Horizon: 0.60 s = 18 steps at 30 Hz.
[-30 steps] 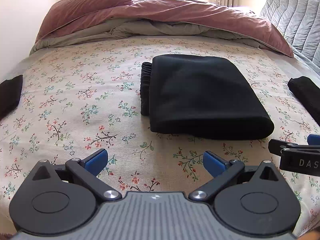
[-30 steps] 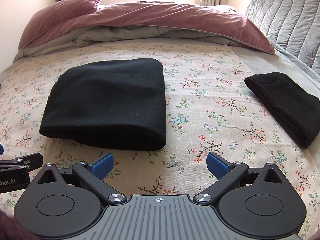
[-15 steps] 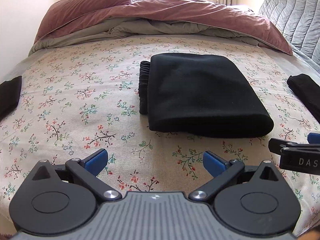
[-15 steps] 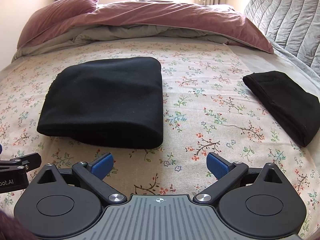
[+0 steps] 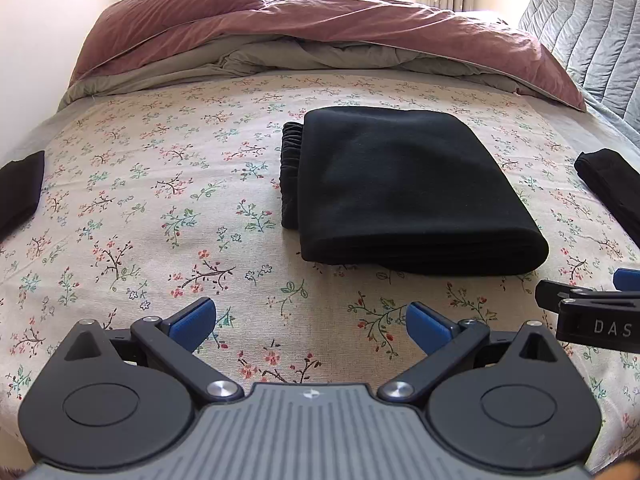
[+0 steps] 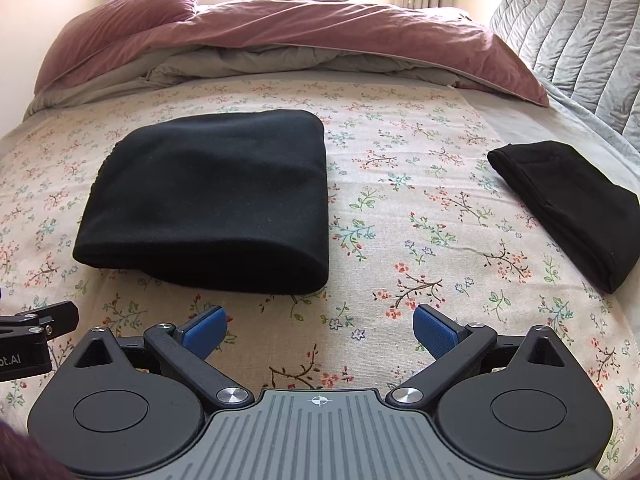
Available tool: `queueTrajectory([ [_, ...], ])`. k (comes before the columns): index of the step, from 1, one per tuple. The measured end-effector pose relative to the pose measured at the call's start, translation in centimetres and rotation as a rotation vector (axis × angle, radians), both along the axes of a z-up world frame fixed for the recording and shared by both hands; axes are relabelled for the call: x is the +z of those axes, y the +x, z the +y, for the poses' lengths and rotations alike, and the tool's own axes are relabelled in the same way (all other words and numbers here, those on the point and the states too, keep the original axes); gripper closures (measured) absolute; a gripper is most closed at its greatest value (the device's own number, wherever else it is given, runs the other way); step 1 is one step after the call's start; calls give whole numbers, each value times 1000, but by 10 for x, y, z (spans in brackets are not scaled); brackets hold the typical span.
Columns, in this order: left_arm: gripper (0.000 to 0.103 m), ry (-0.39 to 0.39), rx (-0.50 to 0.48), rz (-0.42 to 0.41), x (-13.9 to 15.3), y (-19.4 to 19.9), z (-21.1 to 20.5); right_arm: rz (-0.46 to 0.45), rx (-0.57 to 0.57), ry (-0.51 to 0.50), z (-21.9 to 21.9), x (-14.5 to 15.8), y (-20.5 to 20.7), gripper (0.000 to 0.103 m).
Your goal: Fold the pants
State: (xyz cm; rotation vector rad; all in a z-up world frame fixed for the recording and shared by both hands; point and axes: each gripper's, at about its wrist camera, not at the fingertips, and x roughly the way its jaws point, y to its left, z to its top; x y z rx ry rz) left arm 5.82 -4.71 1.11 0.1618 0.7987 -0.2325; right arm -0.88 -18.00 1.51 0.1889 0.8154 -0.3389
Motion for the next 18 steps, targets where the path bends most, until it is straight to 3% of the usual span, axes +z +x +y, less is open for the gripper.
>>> queueTrajectory([
  [18,0,0,2,0,0,0,0,7,3,-2,1,-4,1,3],
])
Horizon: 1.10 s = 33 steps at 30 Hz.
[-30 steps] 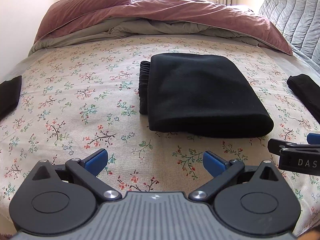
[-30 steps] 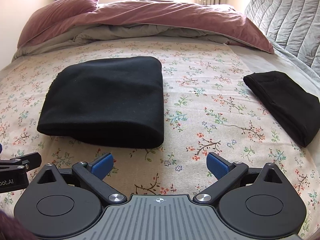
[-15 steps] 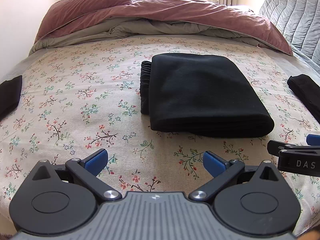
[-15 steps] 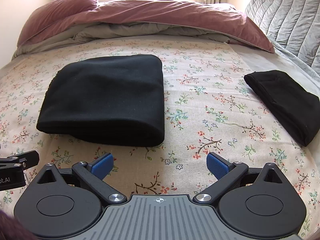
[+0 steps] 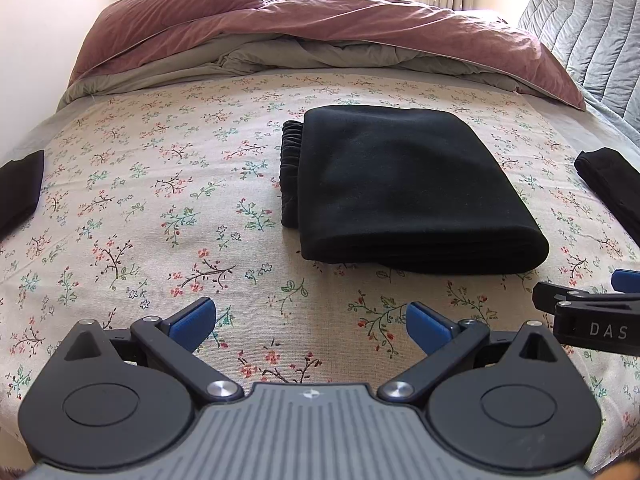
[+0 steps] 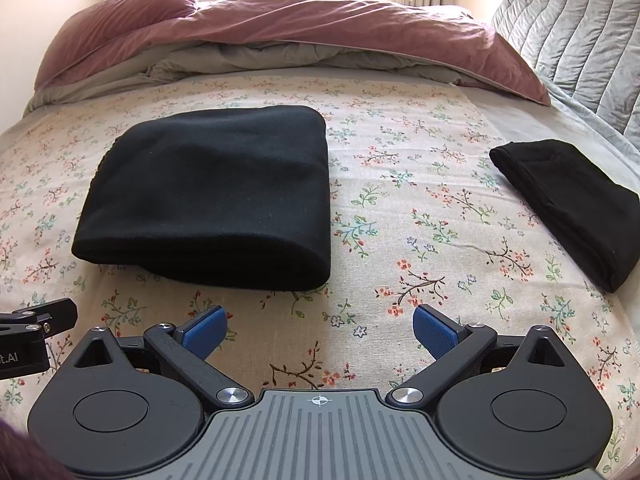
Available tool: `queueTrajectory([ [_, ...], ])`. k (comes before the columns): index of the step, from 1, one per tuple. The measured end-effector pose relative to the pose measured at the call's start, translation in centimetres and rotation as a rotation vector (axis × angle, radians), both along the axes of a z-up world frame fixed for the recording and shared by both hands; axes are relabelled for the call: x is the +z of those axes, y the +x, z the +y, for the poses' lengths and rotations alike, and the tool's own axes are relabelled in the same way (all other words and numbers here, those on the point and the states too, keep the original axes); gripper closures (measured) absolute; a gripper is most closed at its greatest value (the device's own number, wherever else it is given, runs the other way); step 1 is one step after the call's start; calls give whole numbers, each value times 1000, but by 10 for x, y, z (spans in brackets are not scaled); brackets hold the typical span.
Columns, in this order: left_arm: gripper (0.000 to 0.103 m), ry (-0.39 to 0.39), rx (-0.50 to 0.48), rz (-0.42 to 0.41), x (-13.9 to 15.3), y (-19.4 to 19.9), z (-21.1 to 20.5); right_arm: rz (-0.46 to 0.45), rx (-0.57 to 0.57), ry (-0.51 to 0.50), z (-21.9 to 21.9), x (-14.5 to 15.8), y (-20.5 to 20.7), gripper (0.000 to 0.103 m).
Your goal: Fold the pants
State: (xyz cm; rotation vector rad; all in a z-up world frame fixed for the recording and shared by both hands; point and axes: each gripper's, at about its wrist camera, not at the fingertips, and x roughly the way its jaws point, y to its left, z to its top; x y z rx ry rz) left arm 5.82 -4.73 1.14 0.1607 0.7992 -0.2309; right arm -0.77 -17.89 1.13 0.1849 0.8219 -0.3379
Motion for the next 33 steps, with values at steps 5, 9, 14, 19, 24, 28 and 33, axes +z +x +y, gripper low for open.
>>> queueTrajectory([
  [5,0,1,2,0,-1,0,1,0,0,0,0,0,0,3],
  [9,0,0,6,4,-1,0,2,0,0,0,0,1,0,3],
  [14,0,-1,8,11,-2,1,2,3,2,0,0,0,1,3],
  [19,0,-3,8,19,-3,2,2,7,7,-2,1,-2,1,3],
  [24,0,-7,9,33,-5,4,2,12,10,-3,1,-2,2,2],
  [28,0,-19,14,50,-6,6,3,15,17,-7,4,-3,2,3],
  [33,0,-22,12,57,-7,8,5,19,25,-7,5,-4,4,2],
])
